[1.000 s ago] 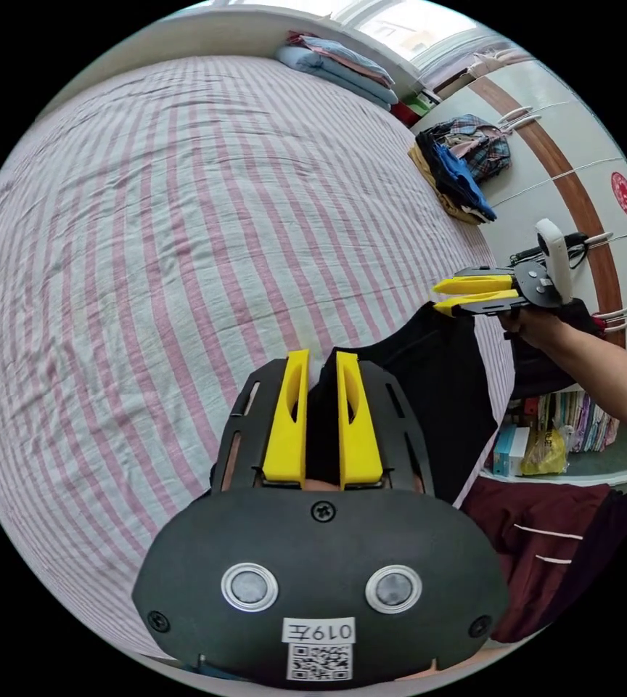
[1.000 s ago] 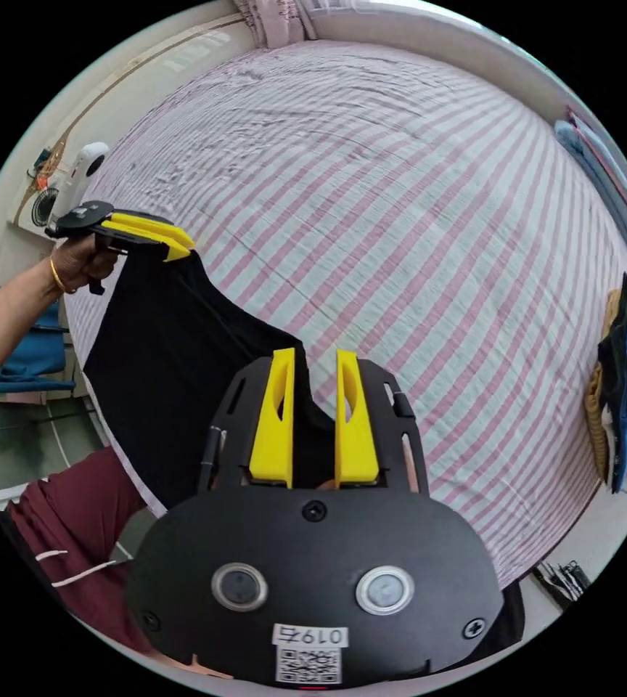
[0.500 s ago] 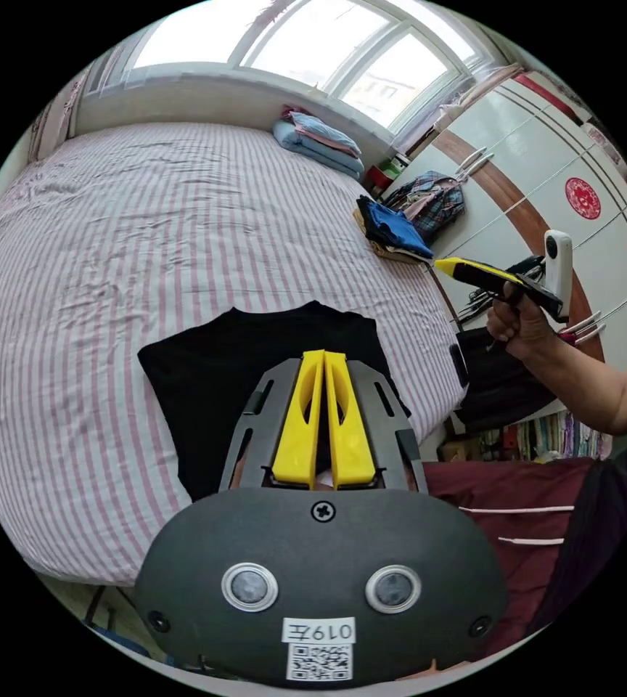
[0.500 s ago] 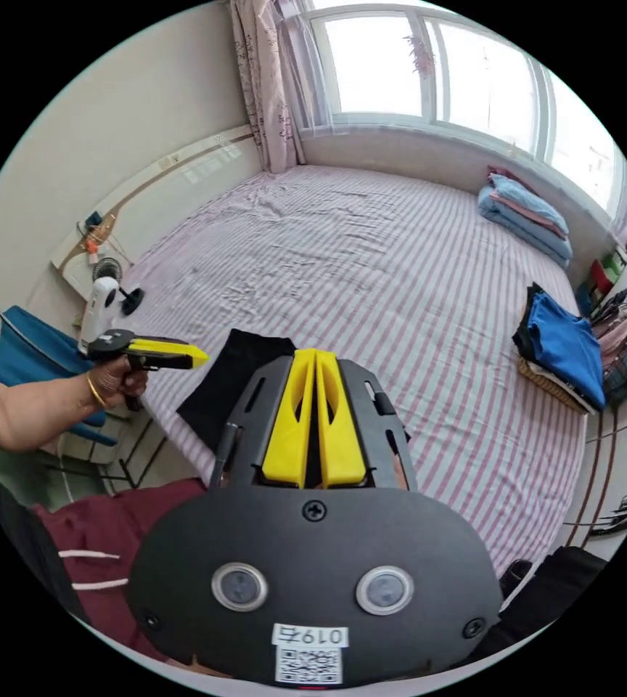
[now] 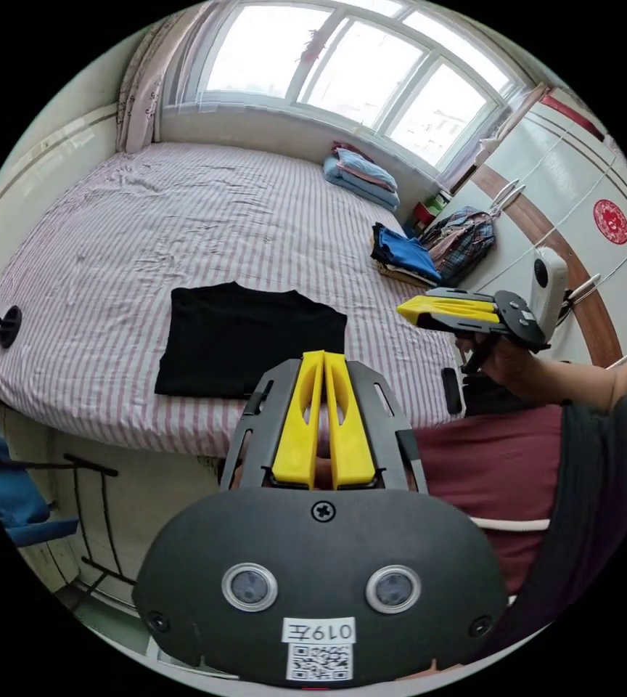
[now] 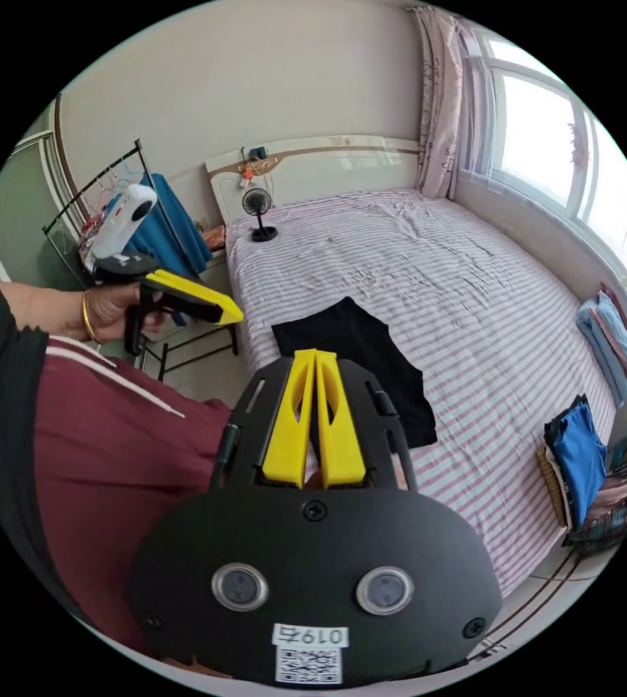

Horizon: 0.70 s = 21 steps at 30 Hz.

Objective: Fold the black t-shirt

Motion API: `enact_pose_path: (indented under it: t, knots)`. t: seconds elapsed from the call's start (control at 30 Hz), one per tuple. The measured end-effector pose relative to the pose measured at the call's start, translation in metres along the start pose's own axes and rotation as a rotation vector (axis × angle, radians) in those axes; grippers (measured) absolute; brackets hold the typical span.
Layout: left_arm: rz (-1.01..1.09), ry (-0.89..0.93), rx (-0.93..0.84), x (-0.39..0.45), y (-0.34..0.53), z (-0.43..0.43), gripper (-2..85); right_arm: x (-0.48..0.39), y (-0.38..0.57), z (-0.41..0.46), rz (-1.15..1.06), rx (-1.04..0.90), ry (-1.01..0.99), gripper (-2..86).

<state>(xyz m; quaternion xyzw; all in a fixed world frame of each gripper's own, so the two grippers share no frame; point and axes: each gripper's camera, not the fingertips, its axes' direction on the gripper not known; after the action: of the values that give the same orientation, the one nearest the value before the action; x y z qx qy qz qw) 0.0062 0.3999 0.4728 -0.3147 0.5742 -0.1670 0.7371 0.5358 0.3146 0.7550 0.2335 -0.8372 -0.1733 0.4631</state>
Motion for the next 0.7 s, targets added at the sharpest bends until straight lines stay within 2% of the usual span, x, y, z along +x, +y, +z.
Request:
enact_pose_path:
  t: [0.13,0.27,0.53,0.7]
  knots:
    - [-0.080,-0.054,0.010,0.001,0.009,-0.023,0.8,-0.014,0.001,0.020,-0.042,0.049,-0.044,0.0]
    - [-0.126,-0.121,0.003,-0.020,0.016,-0.041,0.8,-0.020,-0.007,0.040,0.050,0.083,-0.017,2.4]
    - [-0.116,-0.001,-0.107,-0.110,-0.024,-0.030,1.3,-0.072,-0.045,0.120,0.125,0.044,0.125,-0.7]
    - [0.031,0.068,-0.248,-0.182,-0.081,0.012,2.5,-0.110,-0.094,0.200,0.210,-0.021,0.307,0.7]
